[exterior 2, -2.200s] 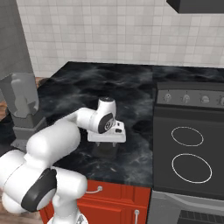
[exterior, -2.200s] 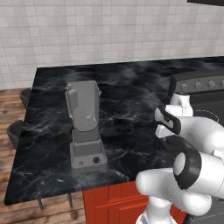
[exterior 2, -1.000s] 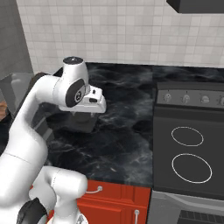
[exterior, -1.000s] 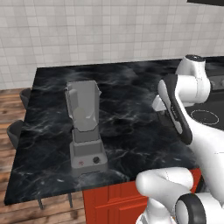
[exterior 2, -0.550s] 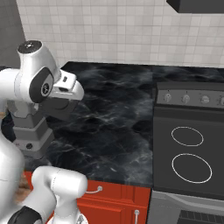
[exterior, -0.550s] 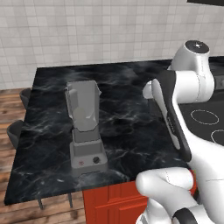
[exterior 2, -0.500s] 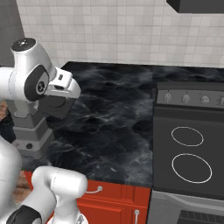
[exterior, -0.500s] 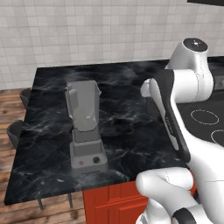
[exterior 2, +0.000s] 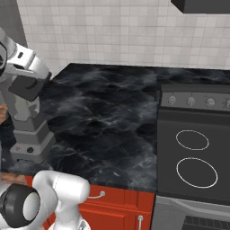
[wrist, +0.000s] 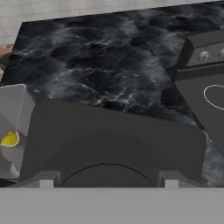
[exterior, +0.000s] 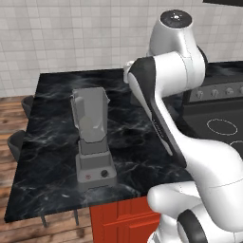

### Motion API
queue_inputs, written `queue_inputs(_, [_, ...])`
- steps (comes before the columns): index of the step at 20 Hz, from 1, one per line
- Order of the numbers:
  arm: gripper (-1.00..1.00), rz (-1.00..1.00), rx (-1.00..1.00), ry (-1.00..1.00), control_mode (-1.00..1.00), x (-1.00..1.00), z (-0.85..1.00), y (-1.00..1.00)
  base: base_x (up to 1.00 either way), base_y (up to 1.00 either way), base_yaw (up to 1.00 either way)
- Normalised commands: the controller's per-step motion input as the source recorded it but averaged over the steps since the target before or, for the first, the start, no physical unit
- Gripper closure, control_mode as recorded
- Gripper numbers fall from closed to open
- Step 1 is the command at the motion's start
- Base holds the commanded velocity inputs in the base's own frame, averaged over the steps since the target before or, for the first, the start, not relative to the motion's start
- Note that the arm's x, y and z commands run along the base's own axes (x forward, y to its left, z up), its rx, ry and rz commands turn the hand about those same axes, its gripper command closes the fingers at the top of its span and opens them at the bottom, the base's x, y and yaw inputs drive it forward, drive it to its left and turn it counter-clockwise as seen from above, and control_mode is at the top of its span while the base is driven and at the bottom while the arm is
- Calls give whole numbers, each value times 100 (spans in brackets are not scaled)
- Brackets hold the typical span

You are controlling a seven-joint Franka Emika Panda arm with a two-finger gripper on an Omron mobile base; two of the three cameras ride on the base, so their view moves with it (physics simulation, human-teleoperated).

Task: Grab the lemon and lemon wedge from the fridge, place them in the blender, close the lid, and turn on the blender to create a marinade.

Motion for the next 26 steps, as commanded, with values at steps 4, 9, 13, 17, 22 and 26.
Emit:
queue_inputs(4, [100, 0, 0, 0, -100, 8, 39, 56, 0, 0, 0])
queue_inputs(9, [100, 0, 0, 9, -100, 30, 3, 58, 0, 0, 0])
queue_inputs(13, [100, 4, 0, 15, -100, 48, 0, 54, 0, 0, 0])
queue_inputs(17, [100, 5, 0, 15, -100, 51, 0, 54, 0, 0, 0])
queue_inputs(22, [100, 1, 0, 15, -100, 28, -1, 49, 0, 0, 0])
queue_inputs(26, [100, 0, -3, 16, -100, 15, -15, 19, 0, 0, 0])
